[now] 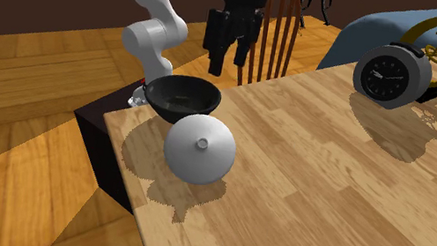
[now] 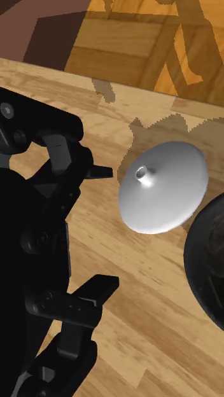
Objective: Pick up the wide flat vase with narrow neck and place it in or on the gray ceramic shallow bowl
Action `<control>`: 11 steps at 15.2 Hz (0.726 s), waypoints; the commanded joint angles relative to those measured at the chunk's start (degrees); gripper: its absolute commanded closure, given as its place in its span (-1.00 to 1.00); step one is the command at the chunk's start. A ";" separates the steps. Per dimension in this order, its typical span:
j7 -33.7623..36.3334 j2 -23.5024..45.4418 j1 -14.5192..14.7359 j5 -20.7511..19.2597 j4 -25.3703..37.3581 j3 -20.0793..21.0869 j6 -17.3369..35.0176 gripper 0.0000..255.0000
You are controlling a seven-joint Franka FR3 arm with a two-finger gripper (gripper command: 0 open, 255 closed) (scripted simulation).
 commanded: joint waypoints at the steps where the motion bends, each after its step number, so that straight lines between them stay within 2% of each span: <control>1: 8.42 -4.47 0.98 -12.83 -9.79 5.28 6.70 -1.00; 8: 8.65 -4.00 0.07 -13.42 -14.29 4.16 11.99 -1.00; 11: 8.67 -3.94 0.02 -13.47 -14.63 4.05 12.42 -1.00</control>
